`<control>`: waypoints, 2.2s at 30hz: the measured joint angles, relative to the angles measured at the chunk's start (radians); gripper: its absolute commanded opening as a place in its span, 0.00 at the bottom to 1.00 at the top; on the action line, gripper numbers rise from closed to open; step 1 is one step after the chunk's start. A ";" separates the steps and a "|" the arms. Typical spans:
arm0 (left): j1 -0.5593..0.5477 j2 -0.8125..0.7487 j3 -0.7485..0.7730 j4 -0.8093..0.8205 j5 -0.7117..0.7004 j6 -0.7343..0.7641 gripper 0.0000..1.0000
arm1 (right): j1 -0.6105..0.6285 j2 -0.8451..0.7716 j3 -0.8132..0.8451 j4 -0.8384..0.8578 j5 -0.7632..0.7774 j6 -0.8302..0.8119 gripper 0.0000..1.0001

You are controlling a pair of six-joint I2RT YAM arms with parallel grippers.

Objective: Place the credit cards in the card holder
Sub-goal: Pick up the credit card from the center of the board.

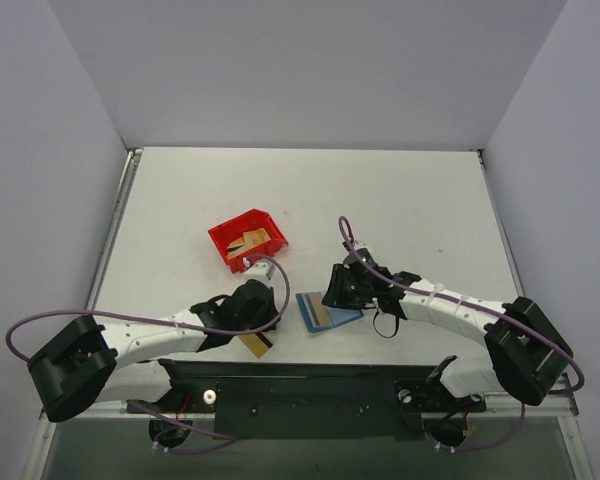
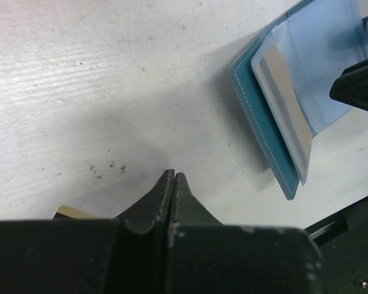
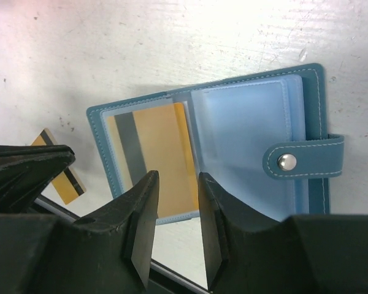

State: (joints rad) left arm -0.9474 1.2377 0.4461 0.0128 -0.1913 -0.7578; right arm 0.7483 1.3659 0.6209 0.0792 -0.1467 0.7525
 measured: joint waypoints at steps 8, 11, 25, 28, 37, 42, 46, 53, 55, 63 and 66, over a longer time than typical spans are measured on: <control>0.036 -0.107 0.073 -0.161 -0.093 -0.007 0.08 | 0.019 -0.090 0.005 -0.035 0.020 -0.072 0.30; 0.087 -0.108 0.070 -0.221 -0.115 -0.036 0.08 | 0.037 -0.092 0.006 -0.038 0.020 -0.087 0.30; 0.149 -0.074 0.039 -0.380 -0.205 -0.101 0.21 | 0.090 -0.088 0.006 -0.030 0.016 -0.099 0.30; 0.149 -0.051 0.041 -0.377 -0.207 -0.104 0.24 | 0.091 -0.077 0.006 -0.030 0.016 -0.099 0.31; 0.133 -0.042 0.045 -0.369 -0.209 -0.106 0.21 | 0.091 -0.075 0.006 -0.028 0.016 -0.099 0.31; 0.092 -0.036 0.045 -0.368 -0.221 -0.129 0.10 | 0.091 -0.075 0.006 -0.026 0.016 -0.099 0.31; 0.042 -0.025 0.049 -0.361 -0.228 -0.161 0.04 | 0.091 -0.075 0.006 -0.023 0.016 -0.099 0.31; -0.013 -0.012 0.057 -0.357 -0.230 -0.217 0.01 | 0.091 -0.075 0.006 -0.023 0.016 -0.099 0.31; -0.023 -0.013 0.057 -0.358 -0.229 -0.230 0.01 | 0.091 -0.075 0.006 -0.023 0.016 -0.099 0.31; -0.051 -0.023 0.052 -0.361 -0.213 -0.259 0.00 | 0.091 -0.075 0.006 -0.022 0.016 -0.099 0.31; -0.060 -0.024 0.050 -0.357 -0.208 -0.261 0.00 | 0.091 -0.075 0.006 -0.022 0.016 -0.099 0.31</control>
State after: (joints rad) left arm -1.0069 1.2137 0.4961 -0.3443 -0.3988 -1.0187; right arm 0.8394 1.2911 0.6266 0.0570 -0.1303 0.6537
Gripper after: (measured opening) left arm 0.060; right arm 0.305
